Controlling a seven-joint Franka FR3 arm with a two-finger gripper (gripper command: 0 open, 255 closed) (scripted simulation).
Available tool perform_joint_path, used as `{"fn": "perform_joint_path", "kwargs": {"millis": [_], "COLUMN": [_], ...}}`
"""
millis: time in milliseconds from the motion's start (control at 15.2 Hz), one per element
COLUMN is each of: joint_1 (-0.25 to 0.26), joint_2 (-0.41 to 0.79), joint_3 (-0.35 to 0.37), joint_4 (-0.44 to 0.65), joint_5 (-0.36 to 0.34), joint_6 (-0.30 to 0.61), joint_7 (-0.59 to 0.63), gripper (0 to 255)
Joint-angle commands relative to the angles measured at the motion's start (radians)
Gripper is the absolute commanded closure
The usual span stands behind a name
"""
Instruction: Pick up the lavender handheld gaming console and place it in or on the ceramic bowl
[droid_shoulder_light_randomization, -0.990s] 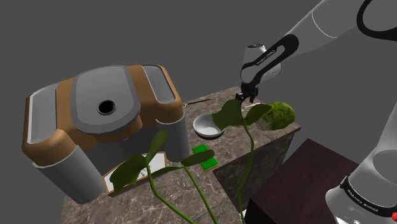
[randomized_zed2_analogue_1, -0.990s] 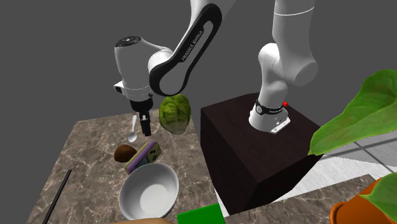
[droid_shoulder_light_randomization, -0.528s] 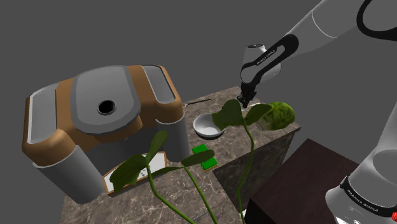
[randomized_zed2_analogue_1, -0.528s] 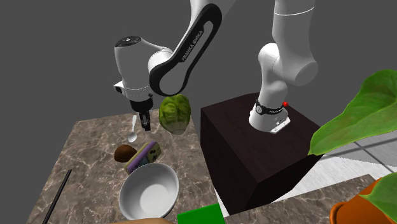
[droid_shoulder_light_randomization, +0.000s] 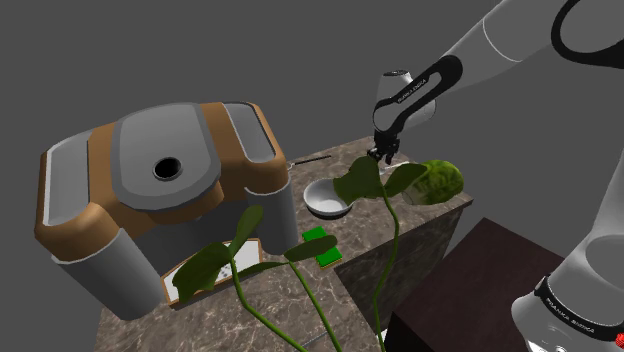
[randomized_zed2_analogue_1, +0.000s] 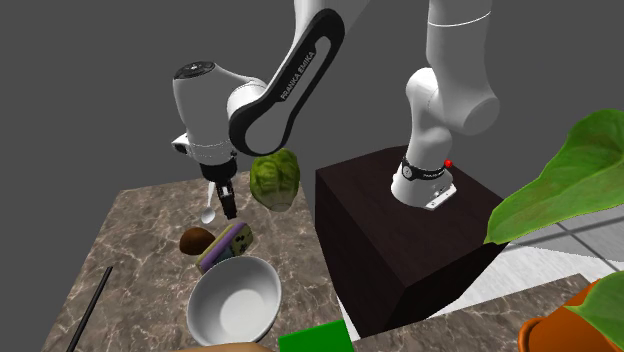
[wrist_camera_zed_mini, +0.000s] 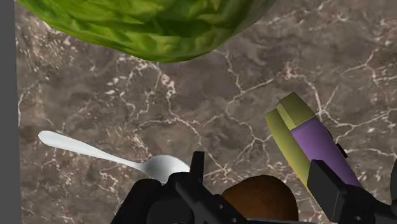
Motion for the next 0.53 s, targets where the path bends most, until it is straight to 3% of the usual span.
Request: {"fn": "perform_joint_path", "kwargs": {"millis": [0,264,462], "joint_1": [-0.014,-0.029,-0.029], "joint_2": [0.048,0.134,0.162], "joint_3": [0.04,0.132,0.146], "joint_4": [0.063,0.171,0.18], "joint_5": [0.012,0.005,-0.002], "joint_6": [-0.034,-0.108,-0.098], "joint_7": [-0.159,-0.456,-0.5], "gripper": [0,0,0]}}
